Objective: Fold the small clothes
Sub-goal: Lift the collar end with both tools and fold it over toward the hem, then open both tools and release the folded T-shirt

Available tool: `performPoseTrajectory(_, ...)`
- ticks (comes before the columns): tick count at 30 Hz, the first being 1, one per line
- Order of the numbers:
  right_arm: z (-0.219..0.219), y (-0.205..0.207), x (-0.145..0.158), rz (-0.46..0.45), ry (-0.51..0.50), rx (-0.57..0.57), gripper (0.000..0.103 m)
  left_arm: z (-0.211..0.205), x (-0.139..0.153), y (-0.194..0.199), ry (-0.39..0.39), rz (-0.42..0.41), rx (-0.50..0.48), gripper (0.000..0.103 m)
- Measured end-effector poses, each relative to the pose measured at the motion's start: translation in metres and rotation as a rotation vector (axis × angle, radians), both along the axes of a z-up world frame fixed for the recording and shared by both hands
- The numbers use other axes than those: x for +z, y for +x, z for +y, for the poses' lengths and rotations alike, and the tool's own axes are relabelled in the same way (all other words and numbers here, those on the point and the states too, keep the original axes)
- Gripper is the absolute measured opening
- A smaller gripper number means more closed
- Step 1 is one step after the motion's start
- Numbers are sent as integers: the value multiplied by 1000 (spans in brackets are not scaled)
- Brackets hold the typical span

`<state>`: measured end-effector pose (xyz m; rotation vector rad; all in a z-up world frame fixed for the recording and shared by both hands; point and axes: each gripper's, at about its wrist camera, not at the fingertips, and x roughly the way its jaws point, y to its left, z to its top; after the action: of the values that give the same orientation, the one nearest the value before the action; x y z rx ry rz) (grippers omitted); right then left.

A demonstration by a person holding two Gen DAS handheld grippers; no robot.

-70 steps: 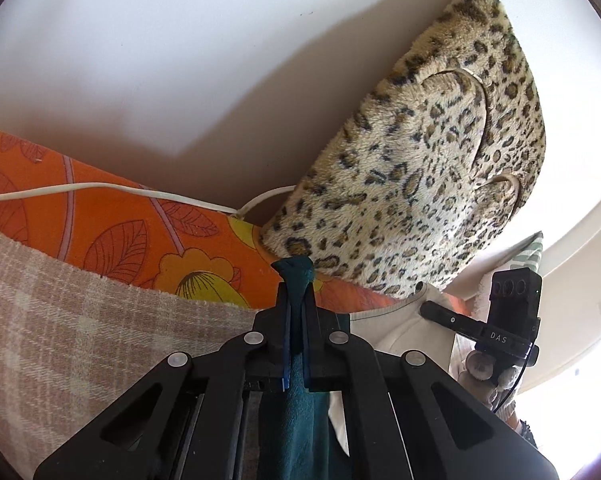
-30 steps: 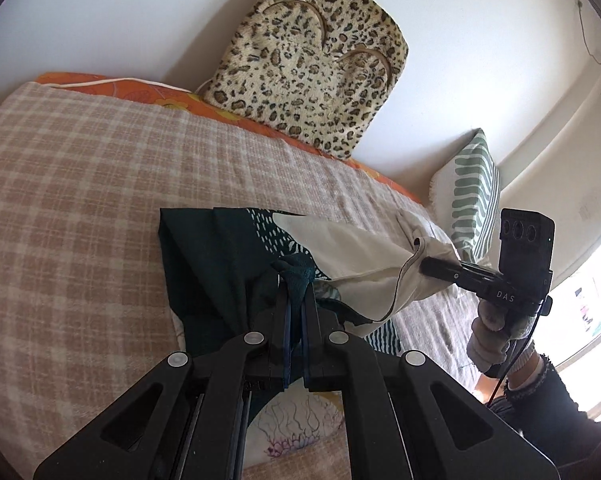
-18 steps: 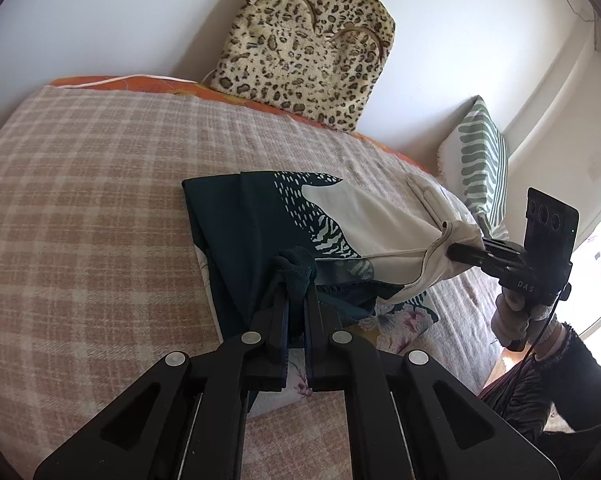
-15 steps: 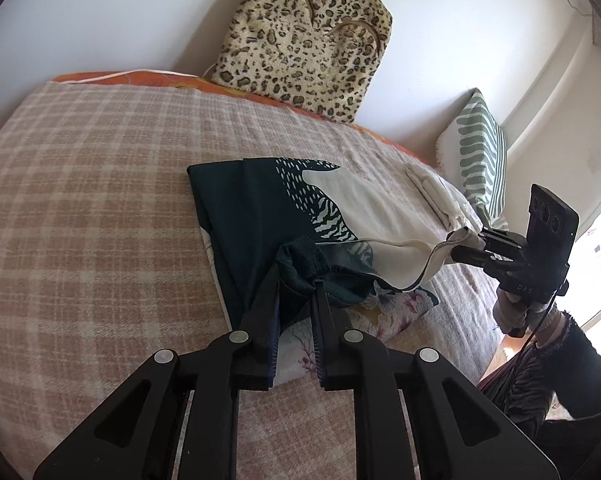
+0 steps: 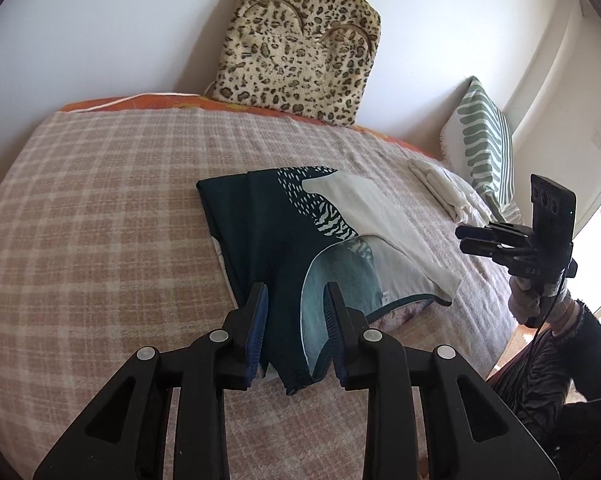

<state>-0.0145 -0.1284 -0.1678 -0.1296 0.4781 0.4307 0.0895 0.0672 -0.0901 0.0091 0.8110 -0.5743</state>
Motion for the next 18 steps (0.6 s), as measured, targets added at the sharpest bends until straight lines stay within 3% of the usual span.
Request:
performPoseTrajectory(7,25,20,-50,174,-210,29,31,-26,-44,-31,195,72,-152,27)
performPoseTrajectory(9,25,10,-53,172,-247,60,31,-18,-42,-43,161,81,-148,27)
performPoseTrajectory(13,20,-1,-30,126,-128,111,31,6,-28,-48,61,68,-72,27)
performPoseTrajectory(18,37,18,-7,47,-116,67,31,4,-10,-36,62,-16,1,27)
